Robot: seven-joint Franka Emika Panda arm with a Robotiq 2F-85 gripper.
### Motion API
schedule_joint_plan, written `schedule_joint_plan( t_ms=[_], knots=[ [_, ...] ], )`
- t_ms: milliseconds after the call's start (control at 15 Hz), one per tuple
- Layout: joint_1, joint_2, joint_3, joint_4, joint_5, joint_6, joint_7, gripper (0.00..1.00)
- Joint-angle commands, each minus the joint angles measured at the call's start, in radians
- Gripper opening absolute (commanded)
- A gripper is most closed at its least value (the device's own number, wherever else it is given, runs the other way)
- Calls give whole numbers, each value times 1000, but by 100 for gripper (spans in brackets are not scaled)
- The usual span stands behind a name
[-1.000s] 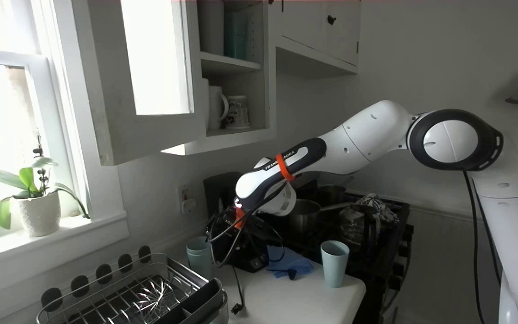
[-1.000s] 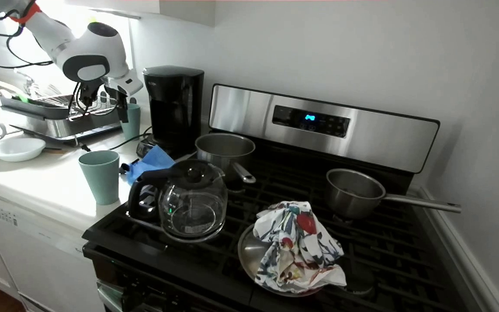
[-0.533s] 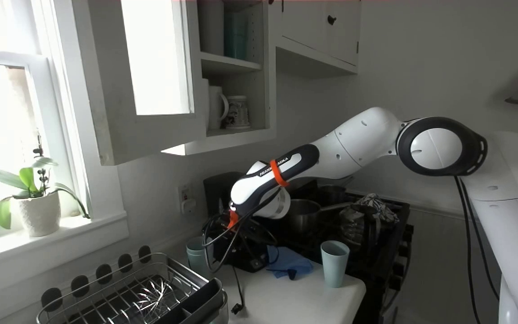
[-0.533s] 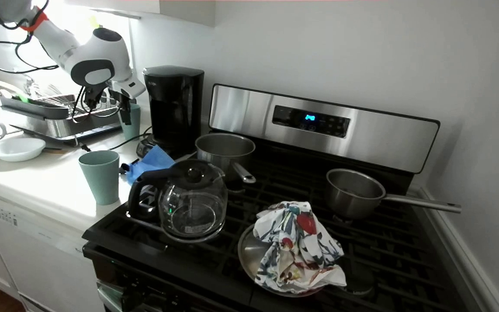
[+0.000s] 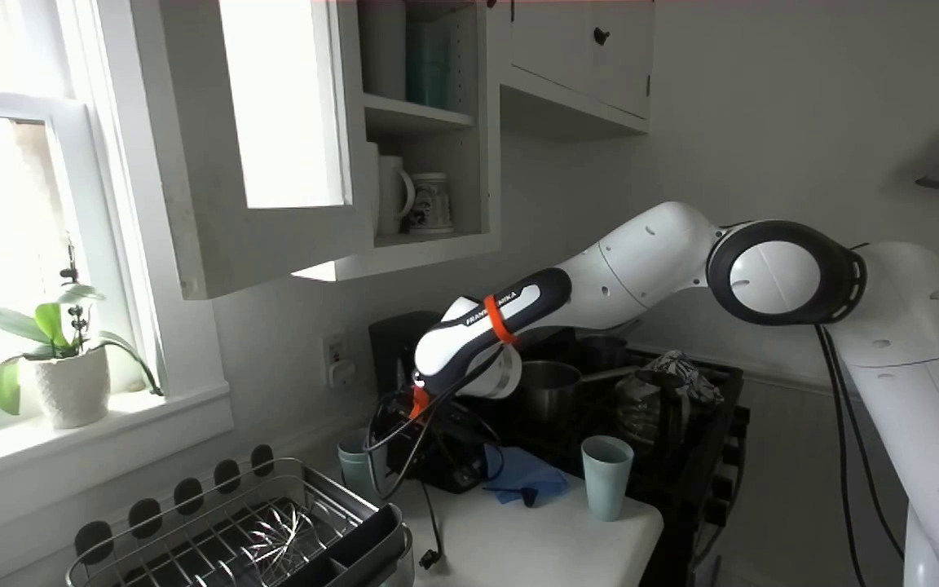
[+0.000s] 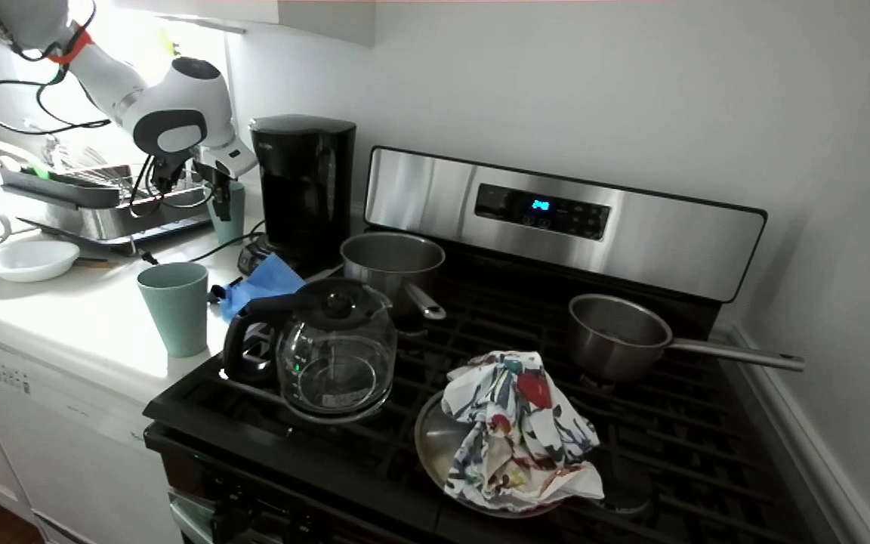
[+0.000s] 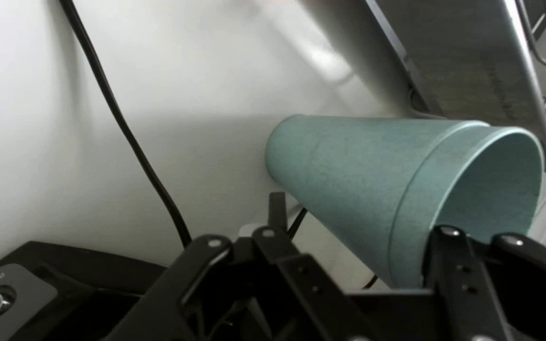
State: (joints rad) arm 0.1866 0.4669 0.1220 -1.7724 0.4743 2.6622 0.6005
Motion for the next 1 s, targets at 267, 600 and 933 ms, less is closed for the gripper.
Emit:
schedule_joint_plan(
  t_ms=[267,600,933],
  knots=[
    [3,-20,-23,17,-60,-92,21,1],
    [12,-43,-37,-2,-101,-118,21,2],
    [27,-95,-55,-26,-229,-208,-2,2]
  ],
)
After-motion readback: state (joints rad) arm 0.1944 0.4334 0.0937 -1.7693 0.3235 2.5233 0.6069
